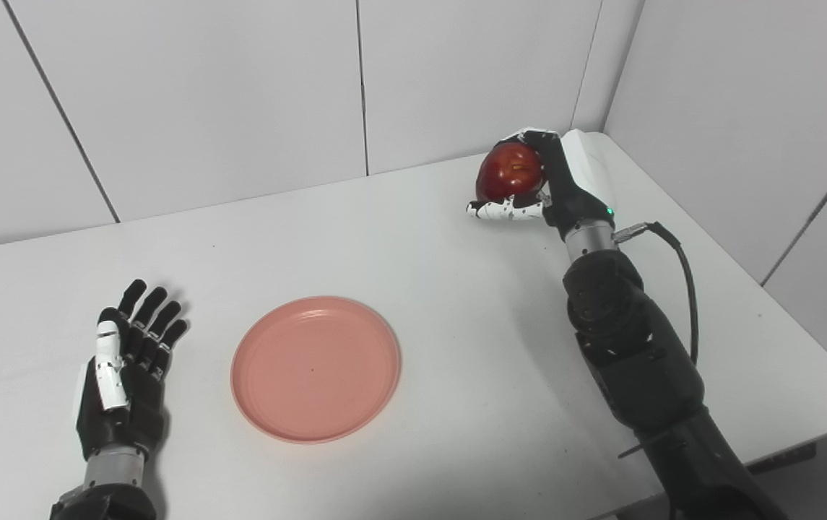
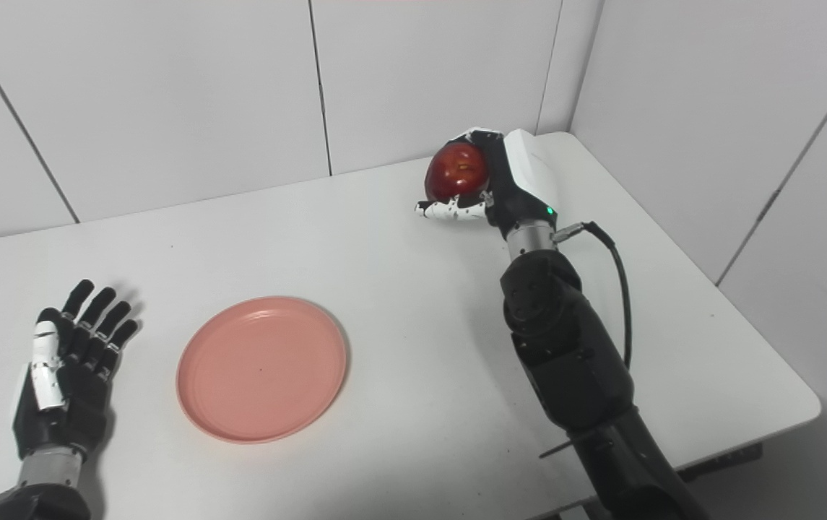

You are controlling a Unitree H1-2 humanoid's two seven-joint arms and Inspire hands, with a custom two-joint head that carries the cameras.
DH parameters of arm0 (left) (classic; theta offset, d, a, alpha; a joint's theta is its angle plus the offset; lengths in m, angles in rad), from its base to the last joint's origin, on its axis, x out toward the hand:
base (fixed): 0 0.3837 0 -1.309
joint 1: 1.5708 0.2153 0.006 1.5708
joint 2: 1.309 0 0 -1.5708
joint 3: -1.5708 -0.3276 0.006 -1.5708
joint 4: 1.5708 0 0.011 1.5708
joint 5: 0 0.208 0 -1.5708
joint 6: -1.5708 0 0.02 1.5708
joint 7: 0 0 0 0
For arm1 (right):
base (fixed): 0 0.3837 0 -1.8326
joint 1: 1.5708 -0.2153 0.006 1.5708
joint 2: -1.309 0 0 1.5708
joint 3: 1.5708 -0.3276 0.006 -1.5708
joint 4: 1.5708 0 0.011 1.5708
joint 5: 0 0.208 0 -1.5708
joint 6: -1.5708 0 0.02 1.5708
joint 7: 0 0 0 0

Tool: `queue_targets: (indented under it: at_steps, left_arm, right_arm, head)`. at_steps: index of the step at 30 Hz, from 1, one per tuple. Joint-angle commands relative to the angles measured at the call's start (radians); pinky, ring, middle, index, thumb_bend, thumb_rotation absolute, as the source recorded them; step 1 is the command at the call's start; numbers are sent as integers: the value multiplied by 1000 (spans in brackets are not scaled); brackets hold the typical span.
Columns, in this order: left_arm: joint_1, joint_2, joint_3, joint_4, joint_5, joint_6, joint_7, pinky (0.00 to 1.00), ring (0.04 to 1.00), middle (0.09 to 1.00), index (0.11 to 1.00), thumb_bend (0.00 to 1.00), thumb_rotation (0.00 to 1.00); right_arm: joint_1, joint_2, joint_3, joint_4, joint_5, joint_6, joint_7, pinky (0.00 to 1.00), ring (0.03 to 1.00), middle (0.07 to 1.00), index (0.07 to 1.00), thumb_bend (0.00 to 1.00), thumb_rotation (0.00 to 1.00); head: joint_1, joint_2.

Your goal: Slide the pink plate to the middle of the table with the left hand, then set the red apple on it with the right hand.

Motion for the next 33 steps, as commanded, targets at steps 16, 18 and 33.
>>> queue_targets:
  at_steps: [16, 18, 33]
  left_arm:
    - [30, -59, -30, -13, 62, 22, 57, 865, 866, 877, 861, 368, 1000]
    - [31, -66, -35, -16, 73, 20, 63, 864, 865, 876, 860, 371, 1000]
    - [24, -127, -59, -45, 133, 34, 130, 839, 856, 867, 851, 356, 1000]
  right_arm:
    - [-65, 87, 109, -94, -46, -81, 57, 337, 422, 460, 517, 526, 0]
    - [-67, 98, 128, -96, -56, -90, 62, 341, 425, 464, 512, 527, 0]
    - [-56, 191, 241, -106, -77, -90, 115, 330, 403, 451, 518, 527, 0]
  head:
    - [146, 5]
    - [170, 6]
    - [370, 37]
